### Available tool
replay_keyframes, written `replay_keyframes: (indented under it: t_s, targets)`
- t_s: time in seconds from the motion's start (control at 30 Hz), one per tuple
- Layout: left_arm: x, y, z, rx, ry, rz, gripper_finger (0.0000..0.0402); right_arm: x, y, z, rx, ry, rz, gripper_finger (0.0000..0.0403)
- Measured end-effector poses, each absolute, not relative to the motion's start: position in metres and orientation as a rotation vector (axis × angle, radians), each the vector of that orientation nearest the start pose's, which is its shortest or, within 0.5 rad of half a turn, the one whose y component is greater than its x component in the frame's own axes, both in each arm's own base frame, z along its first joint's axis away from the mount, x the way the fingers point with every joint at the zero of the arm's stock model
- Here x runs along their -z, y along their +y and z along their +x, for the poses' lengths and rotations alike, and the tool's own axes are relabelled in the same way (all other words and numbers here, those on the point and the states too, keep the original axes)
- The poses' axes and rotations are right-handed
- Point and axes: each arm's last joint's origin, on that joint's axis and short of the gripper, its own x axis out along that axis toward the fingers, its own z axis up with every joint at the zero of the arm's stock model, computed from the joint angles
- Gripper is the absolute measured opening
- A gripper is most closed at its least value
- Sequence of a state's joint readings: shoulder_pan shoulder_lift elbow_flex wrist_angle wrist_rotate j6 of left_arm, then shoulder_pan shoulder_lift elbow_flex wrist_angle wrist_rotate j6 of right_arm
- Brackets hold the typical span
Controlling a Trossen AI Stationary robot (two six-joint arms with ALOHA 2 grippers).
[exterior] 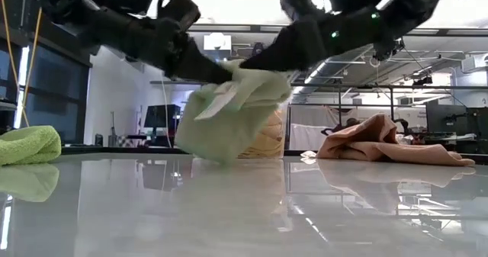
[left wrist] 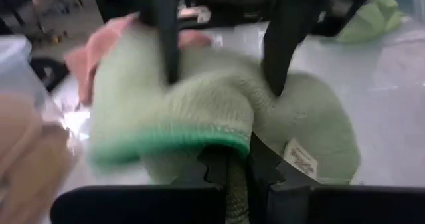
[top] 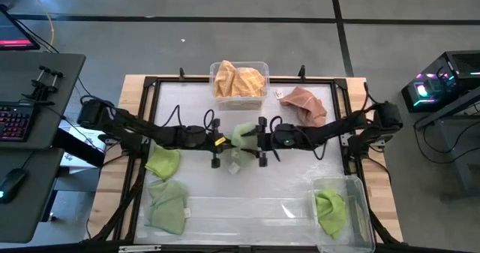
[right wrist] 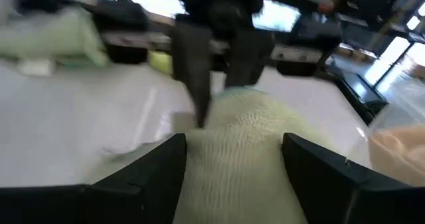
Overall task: Sort towels by color in basket
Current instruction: Put the top green towel into the bottom transparent bin
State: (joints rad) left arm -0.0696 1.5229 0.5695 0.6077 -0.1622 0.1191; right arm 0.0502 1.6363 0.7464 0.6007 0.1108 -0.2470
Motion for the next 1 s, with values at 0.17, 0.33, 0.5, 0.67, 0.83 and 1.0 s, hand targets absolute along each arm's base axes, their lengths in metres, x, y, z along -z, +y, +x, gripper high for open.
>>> replay_keyframes:
  t_s: [0.17,0.33,0.5,0.67,0.83,1.0]
  targets:
    - [-0.169,-0.017,0.302,-0.056,0.309,0.254,0.0004,-0.179,0.013,0.34,0.077,0.401,-0.311,0.0234]
    - [-0.174,-0.017,0.303,-0.105,0.307,0.313,0.0004,-0.174,0.012,0.342,0.073,0.47,-0.313,0.0165]
    - [-0.184,-0.017,0.298,-0.136,0.305,0.321,0.0042,-0.18,0.012,0.337,0.102,0.491,-0.255,0.0065]
    - [-0.186,-0.017,0.289,-0.184,0.392,0.341,0.0097,-0.193,0.016,0.315,0.142,0.627,-0.223,0.0038]
    - [-0.195,-0.015,0.279,-0.306,0.44,0.352,0.0123,-0.226,0.032,0.278,0.233,0.682,-0.218,0.0041]
    - [-0.199,-0.013,0.272,-0.362,0.466,0.347,0.0125,-0.277,0.054,0.239,0.177,0.67,-0.138,0.0044]
